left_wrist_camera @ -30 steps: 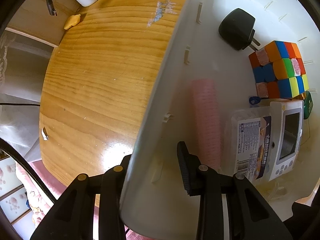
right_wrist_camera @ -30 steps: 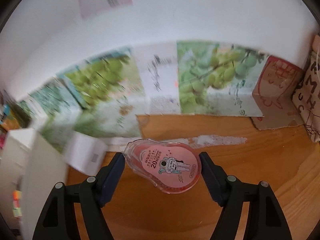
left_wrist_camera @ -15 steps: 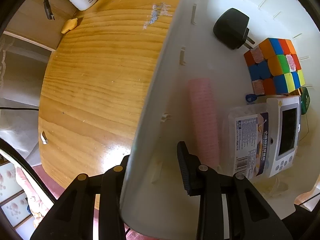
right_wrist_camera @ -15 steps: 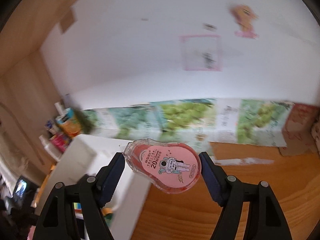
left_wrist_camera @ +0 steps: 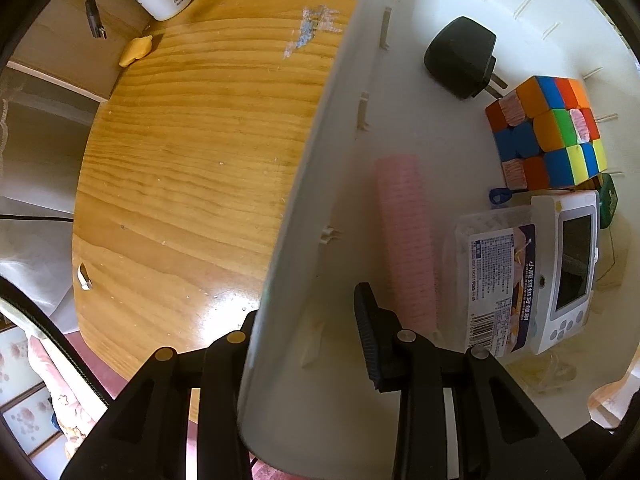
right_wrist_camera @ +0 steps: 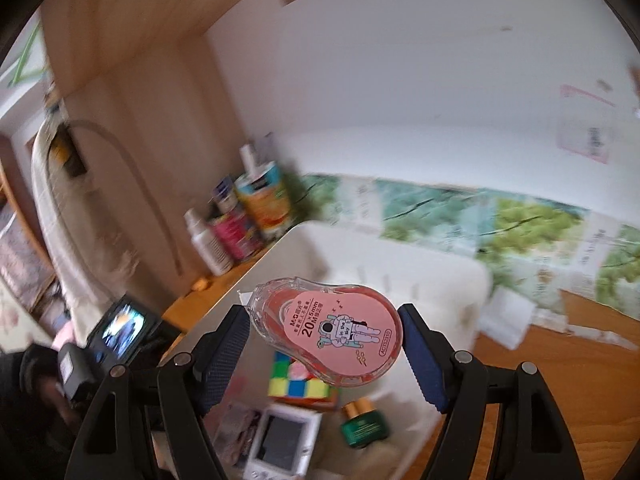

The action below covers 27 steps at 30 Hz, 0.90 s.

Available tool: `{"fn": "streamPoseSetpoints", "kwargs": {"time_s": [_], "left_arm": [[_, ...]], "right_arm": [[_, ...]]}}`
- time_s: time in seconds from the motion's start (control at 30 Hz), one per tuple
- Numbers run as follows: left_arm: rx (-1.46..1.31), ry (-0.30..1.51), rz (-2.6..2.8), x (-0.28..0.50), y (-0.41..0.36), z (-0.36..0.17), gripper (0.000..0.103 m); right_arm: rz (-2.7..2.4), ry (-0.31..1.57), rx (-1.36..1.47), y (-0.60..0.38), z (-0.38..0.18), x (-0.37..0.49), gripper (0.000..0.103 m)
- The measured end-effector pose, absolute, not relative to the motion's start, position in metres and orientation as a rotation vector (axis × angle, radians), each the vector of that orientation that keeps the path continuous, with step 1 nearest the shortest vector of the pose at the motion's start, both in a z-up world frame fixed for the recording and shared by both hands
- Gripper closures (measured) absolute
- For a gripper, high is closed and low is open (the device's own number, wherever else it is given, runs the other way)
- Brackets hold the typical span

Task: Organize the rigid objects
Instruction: 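Carry the pink tape dispenser into the tray and release it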

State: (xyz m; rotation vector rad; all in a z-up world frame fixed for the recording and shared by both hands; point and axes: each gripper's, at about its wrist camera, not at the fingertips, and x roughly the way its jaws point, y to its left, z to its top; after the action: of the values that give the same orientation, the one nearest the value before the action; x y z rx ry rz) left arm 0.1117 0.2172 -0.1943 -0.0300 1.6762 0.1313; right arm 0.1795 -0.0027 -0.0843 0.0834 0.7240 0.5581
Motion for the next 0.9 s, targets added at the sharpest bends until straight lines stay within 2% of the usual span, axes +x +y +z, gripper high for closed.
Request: {"fn": "streamPoseSetpoints", "kwargs": {"time_s": [0.27,0.4,0.9], "left_arm": [[-0.037,1.677,0.134,0.112,0.218,-0.200,0.067],[-0.038,1.677,0.139,0.112,0.218,-0.202,0.067],[-0.027,1.684,0.159,0.115,0.213,-0.203,0.067]], "right_arm": [[0.660,0.807,-0.004,0.030,-0.102,0.164,0.026],[0.632,0.822,-0.043,0.032,-0.106,0.159,0.021],[0.446,0.765,-0.196,-0.044,-0.094,0.184,0.018]]}}
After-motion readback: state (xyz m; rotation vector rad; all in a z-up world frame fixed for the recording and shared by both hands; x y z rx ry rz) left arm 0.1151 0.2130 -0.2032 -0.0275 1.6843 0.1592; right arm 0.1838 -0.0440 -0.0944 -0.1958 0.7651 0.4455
